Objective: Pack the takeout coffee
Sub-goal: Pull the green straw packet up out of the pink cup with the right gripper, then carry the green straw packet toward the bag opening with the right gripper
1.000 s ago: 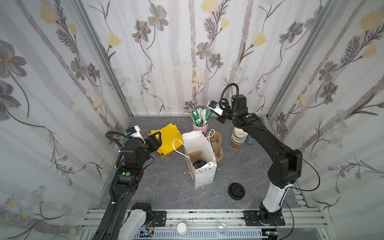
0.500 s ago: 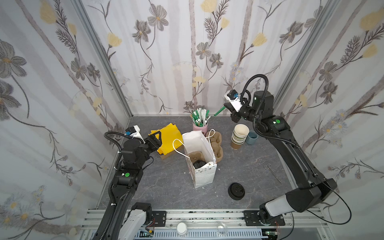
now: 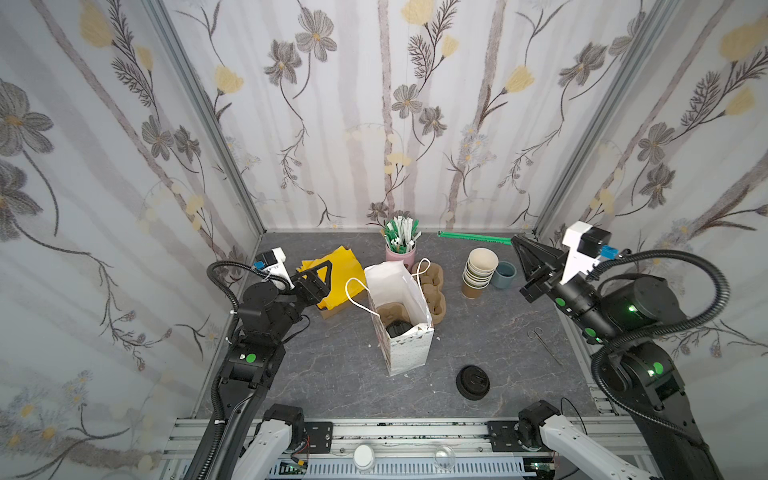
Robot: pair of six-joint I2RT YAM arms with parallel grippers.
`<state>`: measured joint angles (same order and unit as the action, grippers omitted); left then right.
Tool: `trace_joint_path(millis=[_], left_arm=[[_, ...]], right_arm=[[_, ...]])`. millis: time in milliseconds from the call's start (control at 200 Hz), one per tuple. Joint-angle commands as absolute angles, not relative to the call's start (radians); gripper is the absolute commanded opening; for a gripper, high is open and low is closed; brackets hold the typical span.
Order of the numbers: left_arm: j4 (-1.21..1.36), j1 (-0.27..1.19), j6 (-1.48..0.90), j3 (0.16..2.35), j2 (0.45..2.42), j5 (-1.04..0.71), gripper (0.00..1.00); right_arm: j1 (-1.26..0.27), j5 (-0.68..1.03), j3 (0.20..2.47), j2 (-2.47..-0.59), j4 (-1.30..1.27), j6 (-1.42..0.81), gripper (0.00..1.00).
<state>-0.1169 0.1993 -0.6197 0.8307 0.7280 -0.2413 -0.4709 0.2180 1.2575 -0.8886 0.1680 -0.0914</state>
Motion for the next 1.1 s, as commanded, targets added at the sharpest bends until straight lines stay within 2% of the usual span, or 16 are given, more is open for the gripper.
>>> trace_joint_path(millis=[0, 375, 500, 630, 744, 894, 1094], left_arm=[[-0.066, 0.214, -0.6, 0.858, 0.721, -0.289, 0.79], [-0.06, 0.249, -0.669, 0.79, 0.598, -0.335, 0.8], [-0.06, 0.256, -0.701, 0.748, 0.54, -0.344, 0.8], [-0.061, 0.257, -0.728, 0.711, 0.486, -0.361, 0.8], [-0.061, 0.258, -0.737, 0.685, 0.458, -0.377, 0.8], [-0.062, 0.259, -0.755, 0.663, 0.458, -0.405, 0.82], [-0.06, 0.264, -0.773, 0.654, 0.472, -0.429, 0.82]], right_arm=[[-0.513, 0.23, 1.279, -0.856, 0.165, -0.262, 0.0], [-0.6, 0.393, 1.395, -0.931, 0.307, -0.379, 0.0], [-0.67, 0.39, 1.434, -0.983, 0.343, -0.354, 0.0], [-0.741, 0.308, 1.523, -1.08, 0.471, -0.296, 0.0], [-0.783, 0.129, 1.58, -1.149, 0.566, -0.244, 0.0], [-0.813, -0.023, 1.615, -1.222, 0.596, -0.21, 0.0], [-0.912, -0.101, 1.701, -1.382, 0.615, -0.185, 0.0]])
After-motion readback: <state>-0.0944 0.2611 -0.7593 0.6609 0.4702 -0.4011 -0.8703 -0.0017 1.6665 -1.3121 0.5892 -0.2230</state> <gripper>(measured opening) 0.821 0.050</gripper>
